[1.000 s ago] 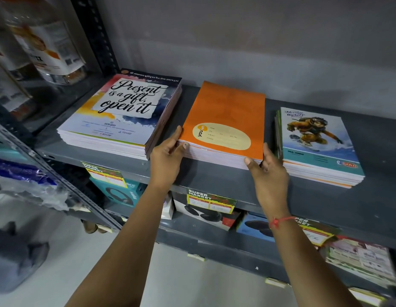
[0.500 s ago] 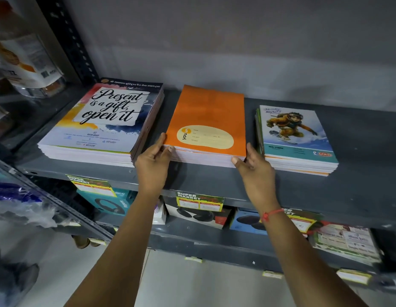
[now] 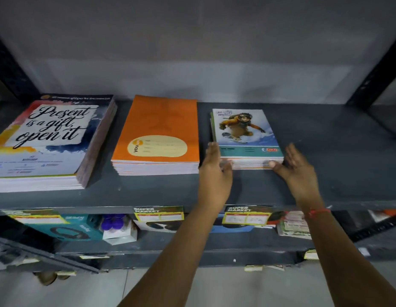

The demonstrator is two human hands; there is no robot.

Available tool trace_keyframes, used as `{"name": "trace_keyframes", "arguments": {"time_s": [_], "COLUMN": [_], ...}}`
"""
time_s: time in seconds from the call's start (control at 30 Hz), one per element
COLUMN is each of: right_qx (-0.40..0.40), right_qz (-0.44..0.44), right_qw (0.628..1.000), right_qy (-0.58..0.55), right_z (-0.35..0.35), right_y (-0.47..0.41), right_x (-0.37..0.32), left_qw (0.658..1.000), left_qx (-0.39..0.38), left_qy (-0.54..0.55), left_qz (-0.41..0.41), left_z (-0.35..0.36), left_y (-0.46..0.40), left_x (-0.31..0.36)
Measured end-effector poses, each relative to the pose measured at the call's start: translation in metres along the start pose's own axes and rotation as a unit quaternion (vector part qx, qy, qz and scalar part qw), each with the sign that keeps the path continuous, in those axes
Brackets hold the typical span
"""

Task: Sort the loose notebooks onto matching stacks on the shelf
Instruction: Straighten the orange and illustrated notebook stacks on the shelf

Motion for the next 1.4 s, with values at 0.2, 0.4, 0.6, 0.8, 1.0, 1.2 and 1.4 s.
{"name": "trace_keyframes", "arguments": {"time_s": [0.2,0.4,0.6,0.8,1.0,1.2,1.4], "right_qx": [-0.024,-0.013,-0.006,-0.015,-0.007,-0.001,-0.001], "right_qz": [-0.023,-0.019,-0.013,-0.019,-0.016,-0.005,-0.01], "right_qw": [0.999,1.0,1.0,1.0,1.0,1.0,1.0], "right_qy": [0.014,-0.003,-0.009,0.005,-0.001,0.0,-0.01], "right_z": [0.002,0.006,0.006,0.003,0.004,0.003,0.003], "right_y": [-0.005,-0.012,-0.013,-0.014,-0.014,-0.01,-0.008], "right_x": [0.007,0.009,0.014,0.015,0.014,0.013,0.01], "left_qw": [0.998,0.998,0.998,0.998,0.998,0.997,0.997], "left_qx": [-0.007,-0.008,0.009,0.015,0.019,0.029,0.034], "left_qy": [0.0,0.012,-0.017,-0.02,-0.028,-0.01,-0.007], "left_qz": [-0.057,-0.066,-0.061,-0.058,-0.052,-0.064,-0.071], "left_z": [0.008,0.009,0.009,0.009,0.008,0.01,0.01], "left_y": [-0.009,-0.013,-0.011,-0.01,-0.01,-0.012,-0.013], "left_x": [-0.011,-0.014,-0.012,-0.011,-0.012,-0.017,-0.02]}}
Point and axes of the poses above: each hand's wrist, its own y-axis away from the middle knuckle, its own z-axis out of the palm, x = y × z, the point moved 1 cm from there along -y, towards the middle knuckle, and after that the axes turned 4 degrees about -x, right-handed, at the moved point
